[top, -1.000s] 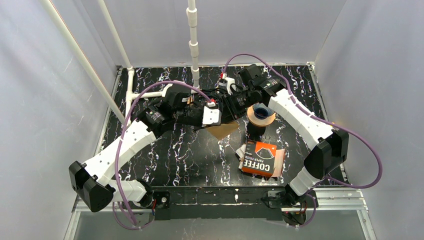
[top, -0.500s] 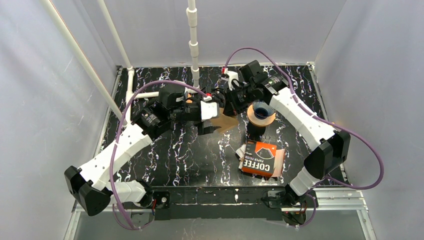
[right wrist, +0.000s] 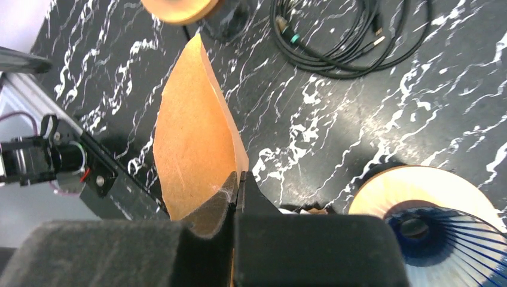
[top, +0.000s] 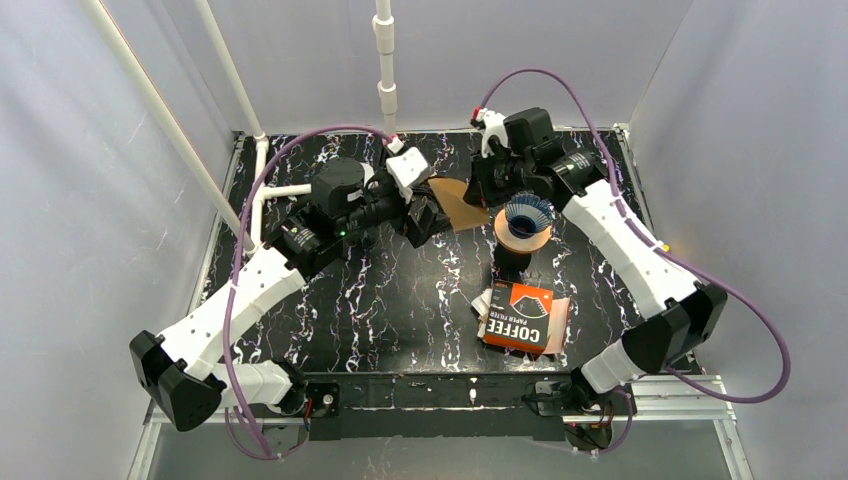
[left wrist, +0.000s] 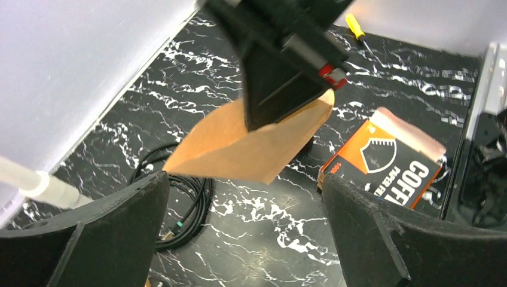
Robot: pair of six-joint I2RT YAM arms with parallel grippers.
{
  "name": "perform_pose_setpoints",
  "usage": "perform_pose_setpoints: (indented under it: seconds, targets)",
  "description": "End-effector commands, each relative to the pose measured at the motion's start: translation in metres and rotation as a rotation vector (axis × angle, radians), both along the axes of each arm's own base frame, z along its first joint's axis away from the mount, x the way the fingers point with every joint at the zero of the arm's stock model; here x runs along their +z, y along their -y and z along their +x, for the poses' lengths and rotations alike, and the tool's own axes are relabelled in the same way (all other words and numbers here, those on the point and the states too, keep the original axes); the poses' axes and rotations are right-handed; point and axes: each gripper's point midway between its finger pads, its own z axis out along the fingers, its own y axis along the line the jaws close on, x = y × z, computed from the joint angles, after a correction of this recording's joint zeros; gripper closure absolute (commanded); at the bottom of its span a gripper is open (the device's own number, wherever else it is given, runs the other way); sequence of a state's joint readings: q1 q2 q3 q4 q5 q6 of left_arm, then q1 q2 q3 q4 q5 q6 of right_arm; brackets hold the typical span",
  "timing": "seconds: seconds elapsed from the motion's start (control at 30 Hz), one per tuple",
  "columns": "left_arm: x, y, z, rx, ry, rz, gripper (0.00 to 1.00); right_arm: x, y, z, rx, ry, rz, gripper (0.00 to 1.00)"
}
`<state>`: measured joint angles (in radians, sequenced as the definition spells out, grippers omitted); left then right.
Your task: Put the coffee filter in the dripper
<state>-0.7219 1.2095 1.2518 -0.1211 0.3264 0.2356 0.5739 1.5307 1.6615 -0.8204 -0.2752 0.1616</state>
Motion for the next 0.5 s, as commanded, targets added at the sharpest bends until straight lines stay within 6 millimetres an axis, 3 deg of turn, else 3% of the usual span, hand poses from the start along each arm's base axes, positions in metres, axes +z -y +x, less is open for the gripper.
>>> perform_pose_setpoints:
  seconds: [0.0,0.27,0.47]
  targets:
    - [0.013,-0.009,0.016,0.174,-0.115,-0.114,0.02,0.043,0.017,0.021,-0.127,0.153,0.053,0.99]
    - [-0.005,-0.01,0.023,0.297,-0.317,-0.135,0.02,0.062,0.056,0.039,-0.286,0.237,0.031,0.99]
    - [-0.031,0.001,0.023,0.319,-0.474,-0.103,0.02,0.078,0.089,0.045,-0.415,0.318,-0.004,0.99]
